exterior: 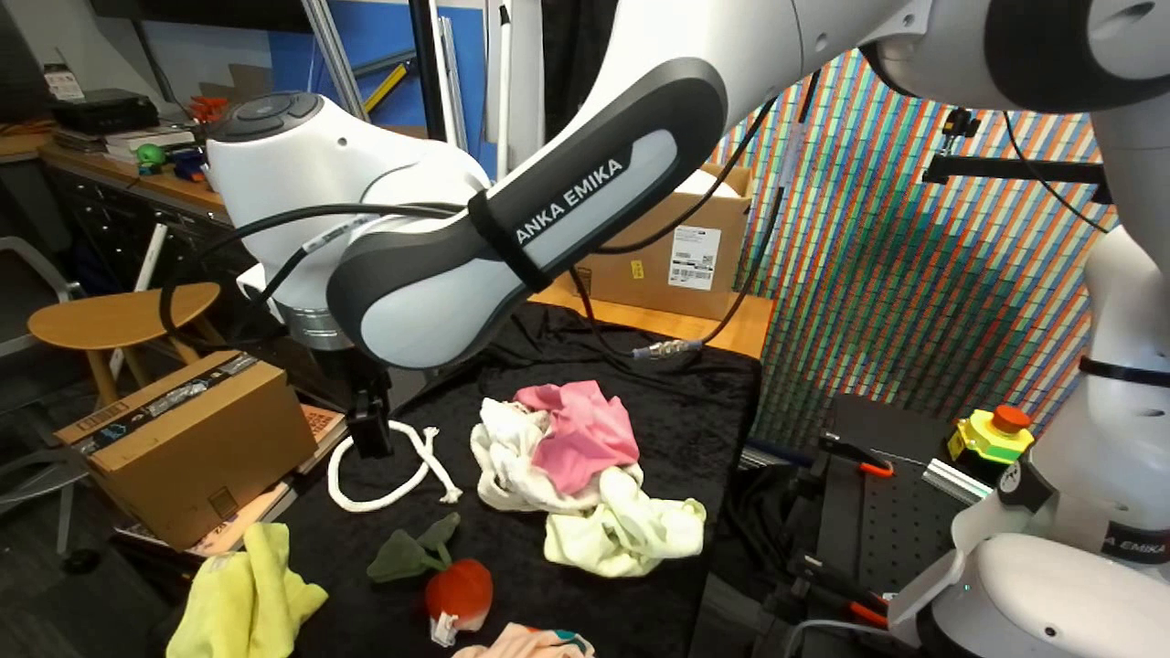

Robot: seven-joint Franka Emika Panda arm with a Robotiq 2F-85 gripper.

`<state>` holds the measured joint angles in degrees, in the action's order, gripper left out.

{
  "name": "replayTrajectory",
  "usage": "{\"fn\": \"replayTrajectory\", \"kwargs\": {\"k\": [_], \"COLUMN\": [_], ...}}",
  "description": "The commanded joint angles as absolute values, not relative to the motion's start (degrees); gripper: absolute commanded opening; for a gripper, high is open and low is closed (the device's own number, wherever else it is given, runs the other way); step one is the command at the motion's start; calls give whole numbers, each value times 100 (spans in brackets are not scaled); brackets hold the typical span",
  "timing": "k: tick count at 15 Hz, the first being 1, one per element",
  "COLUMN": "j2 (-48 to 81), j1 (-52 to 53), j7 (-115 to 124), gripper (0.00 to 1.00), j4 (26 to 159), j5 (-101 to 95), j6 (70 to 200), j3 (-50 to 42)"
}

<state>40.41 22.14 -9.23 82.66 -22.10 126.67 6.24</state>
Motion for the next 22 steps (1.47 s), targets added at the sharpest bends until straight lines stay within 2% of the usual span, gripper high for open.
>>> {"fn": "replayTrajectory", "kwargs": {"k": [1,15,22], "j2": [4258,5249,5792], "j1": [2272,2846,3075], "j7": [-730,682,589], "gripper": [100,100,100], "j4": [8019,7287,6382], "j5": [-2228,-2277,-2249], "j6": [12956,13905,13291], "j3": [645,192,21]}}
